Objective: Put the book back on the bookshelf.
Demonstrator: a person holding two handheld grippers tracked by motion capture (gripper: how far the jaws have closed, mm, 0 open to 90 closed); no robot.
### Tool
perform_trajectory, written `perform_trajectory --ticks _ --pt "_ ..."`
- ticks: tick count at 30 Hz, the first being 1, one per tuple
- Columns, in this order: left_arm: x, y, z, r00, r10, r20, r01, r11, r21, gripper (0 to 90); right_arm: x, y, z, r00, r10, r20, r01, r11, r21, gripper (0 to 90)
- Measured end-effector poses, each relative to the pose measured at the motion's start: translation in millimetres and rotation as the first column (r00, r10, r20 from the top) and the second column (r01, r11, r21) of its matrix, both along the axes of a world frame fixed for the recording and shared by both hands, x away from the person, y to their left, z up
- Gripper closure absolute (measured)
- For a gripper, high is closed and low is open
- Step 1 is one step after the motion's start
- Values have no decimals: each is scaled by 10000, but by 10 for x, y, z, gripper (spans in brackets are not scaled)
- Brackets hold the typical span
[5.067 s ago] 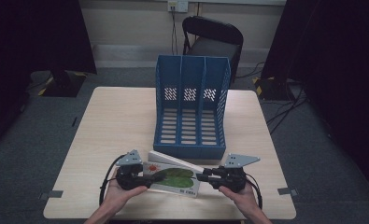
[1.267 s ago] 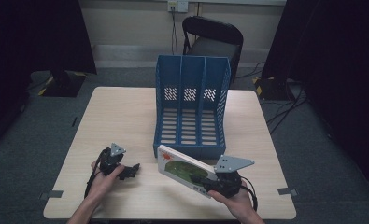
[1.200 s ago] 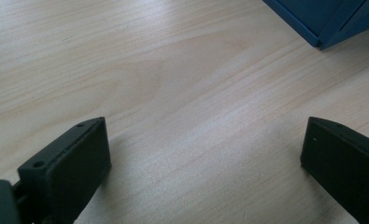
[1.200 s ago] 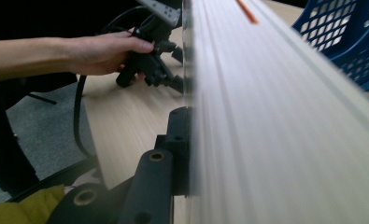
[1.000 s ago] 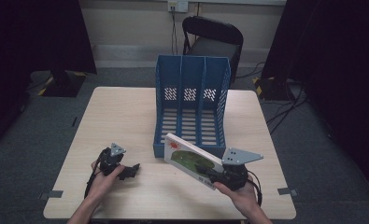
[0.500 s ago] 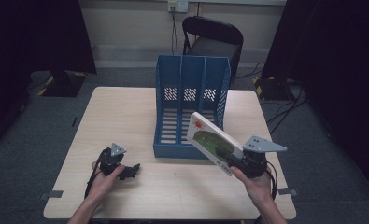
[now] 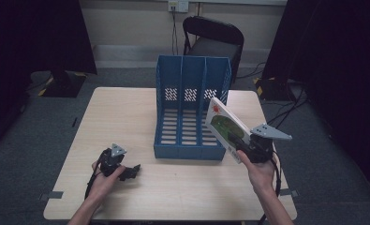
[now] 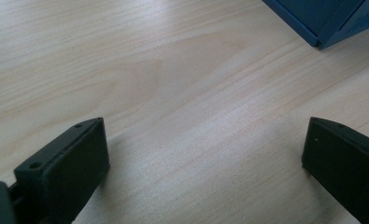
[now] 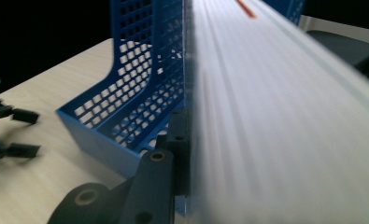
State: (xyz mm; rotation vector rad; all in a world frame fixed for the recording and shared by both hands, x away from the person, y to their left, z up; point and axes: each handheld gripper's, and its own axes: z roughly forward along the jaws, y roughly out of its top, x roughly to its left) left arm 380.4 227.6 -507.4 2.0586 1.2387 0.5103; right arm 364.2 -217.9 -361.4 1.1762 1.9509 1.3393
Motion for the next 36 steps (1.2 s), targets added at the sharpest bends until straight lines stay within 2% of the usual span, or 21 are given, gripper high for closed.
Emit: perform_trajectory --ticks 3,7,10,17,18,21,25,26,29,32,36 --pt "1 0 0 10000 -11 -1 11 10000 -2 1 74 49 -22 9996 -235 -127 236 9997 98 763" --pt "1 0 0 10000 -11 -1 11 10000 -3 1 157 149 -49 9968 -750 -277 746 9971 -136 763" --pt "0 0 0 10000 -10 0 10 10000 -2 1 221 224 -65 9927 -1181 -230 1174 9927 -279 763" --pt "1 0 0 10000 -12 0 12 10000 -3 1 383 411 -67 9869 -1615 10 1613 9854 -550 763" --pt "0 0 0 10000 -11 1 11 10000 -5 1 433 454 -66 9829 -1839 50 1839 9811 -598 762" --pt "0 0 0 10000 -12 0 12 10000 -2 1 484 475 -80 9813 -1922 -20 1919 9801 -516 763" --pt "1 0 0 10000 -11 0 11 10000 -5 0 583 526 -135 9677 -2522 -68 2516 9668 -447 763" --pt "0 0 0 10000 1 1 -1 10000 -6 1 634 536 -157 9633 -2676 -216 2668 9632 -336 762" --pt "1 0 0 10000 -12 0 12 10000 -2 0 684 551 -185 9611 -2743 -327 2733 9614 -335 763" --pt "0 0 0 10000 3 4 -3 10000 -6 0 752 578 -235 9534 -3004 -278 2987 9529 -533 763" --pt "1 0 0 10000 -11 2 11 10000 -4 1 840 587 -316 9476 -3164 -447 3135 9476 -617 762"
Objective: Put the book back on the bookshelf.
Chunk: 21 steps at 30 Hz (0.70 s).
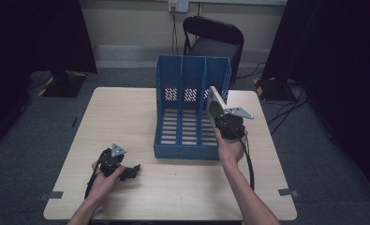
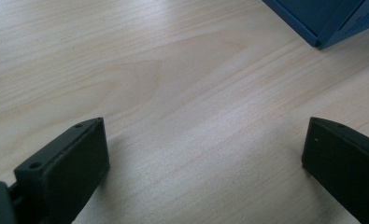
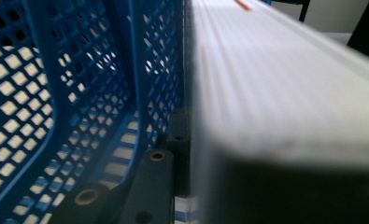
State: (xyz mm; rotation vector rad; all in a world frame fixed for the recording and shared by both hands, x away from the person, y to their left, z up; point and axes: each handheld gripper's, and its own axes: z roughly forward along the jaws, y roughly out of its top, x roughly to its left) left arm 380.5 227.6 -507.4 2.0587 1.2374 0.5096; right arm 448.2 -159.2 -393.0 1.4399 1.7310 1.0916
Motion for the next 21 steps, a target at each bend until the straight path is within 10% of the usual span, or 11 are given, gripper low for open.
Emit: perform_trajectory --ticks 21 --pt "0 0 0 10000 -1 -1 1 10000 1 0 166 36 -315 9976 -80 -685 53 9992 -394 760"
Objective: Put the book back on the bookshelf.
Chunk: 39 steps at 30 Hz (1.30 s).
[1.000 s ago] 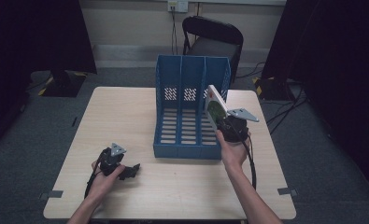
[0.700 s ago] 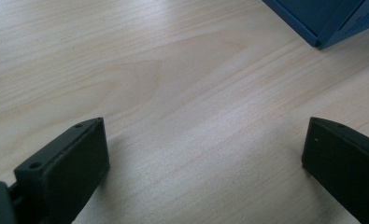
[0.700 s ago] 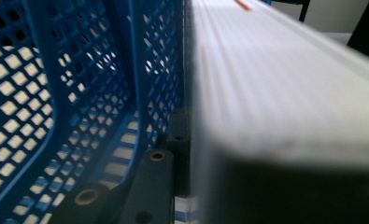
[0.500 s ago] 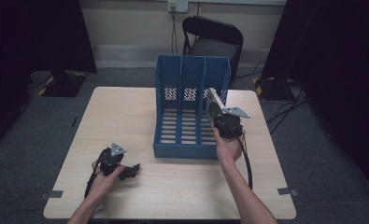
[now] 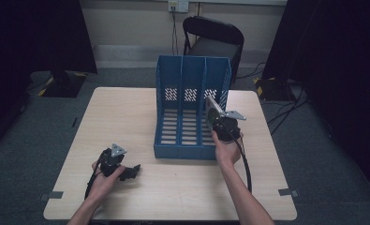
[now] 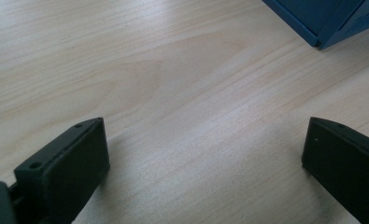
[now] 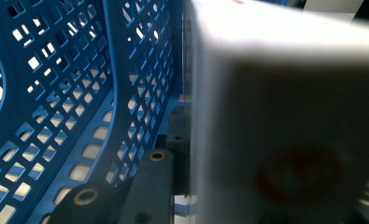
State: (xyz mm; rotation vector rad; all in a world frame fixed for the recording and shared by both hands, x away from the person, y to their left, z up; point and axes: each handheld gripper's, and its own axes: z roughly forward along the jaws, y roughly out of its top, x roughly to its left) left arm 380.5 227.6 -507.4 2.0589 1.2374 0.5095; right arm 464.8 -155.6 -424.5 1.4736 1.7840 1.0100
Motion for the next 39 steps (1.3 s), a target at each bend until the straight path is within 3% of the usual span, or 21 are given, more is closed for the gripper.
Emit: perform_trajectory --ticks 8,14,17,29,33,39 --pt "0 0 0 10000 2 3 -2 10000 0 1 -16 18 -20 9996 266 -109 -269 9993 -270 757" --pt "0 0 0 10000 3 4 -3 10000 -3 1 -97 -22 -60 9996 281 -80 -281 9996 6 738" --pt "-1 -1 0 10000 6 7 -6 10000 1 1 -134 -23 -69 9992 380 -99 -381 9992 -133 751" --pt "-3 0 1 10000 -34 -4 34 10000 40 1 -238 -56 -106 9986 521 62 -522 9986 121 706" --pt "-2 0 1 10000 -41 -2 41 10000 38 1 -267 -70 -131 9980 572 276 -578 9981 224 669" --pt "-3 0 1 10000 -39 -3 39 10000 42 1 -315 -100 -180 9923 803 947 -856 9949 534 647"
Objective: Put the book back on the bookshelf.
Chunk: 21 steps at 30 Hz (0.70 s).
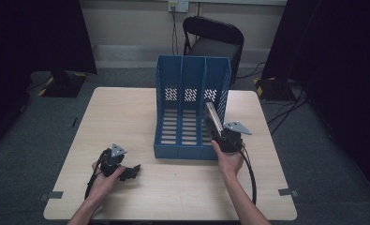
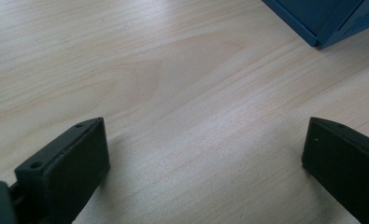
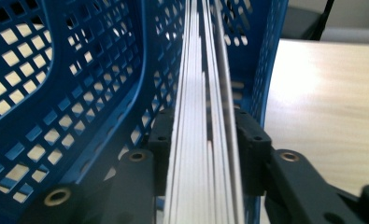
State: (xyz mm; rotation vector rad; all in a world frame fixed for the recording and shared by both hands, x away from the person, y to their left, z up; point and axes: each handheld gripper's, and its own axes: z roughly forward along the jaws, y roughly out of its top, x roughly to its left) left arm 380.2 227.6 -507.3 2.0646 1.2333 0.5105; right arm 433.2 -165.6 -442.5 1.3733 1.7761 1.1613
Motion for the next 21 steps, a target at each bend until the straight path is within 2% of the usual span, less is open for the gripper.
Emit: perform_trajectory --ticks 4,8,11,17,21 --pt "0 0 0 10000 -1 2 1 10000 -3 2 -16 19 7 9995 86 288 -85 10000 -34 648" --pt "0 0 0 10000 -1 2 1 10000 -3 2 -49 10 -38 9978 105 648 -115 9998 150 666" --pt "0 -1 0 10000 -5 2 5 10000 -8 1 -59 -6 -88 9976 171 669 -182 9997 155 669" --pt "0 -1 0 10000 -2 2 2 10000 -4 1 -37 6 -76 9973 112 728 -123 9998 147 700" --pt "1 1 0 10000 -22 -5 22 10000 4 1 -38 31 -89 9968 -18 801 31 9999 -159 752"
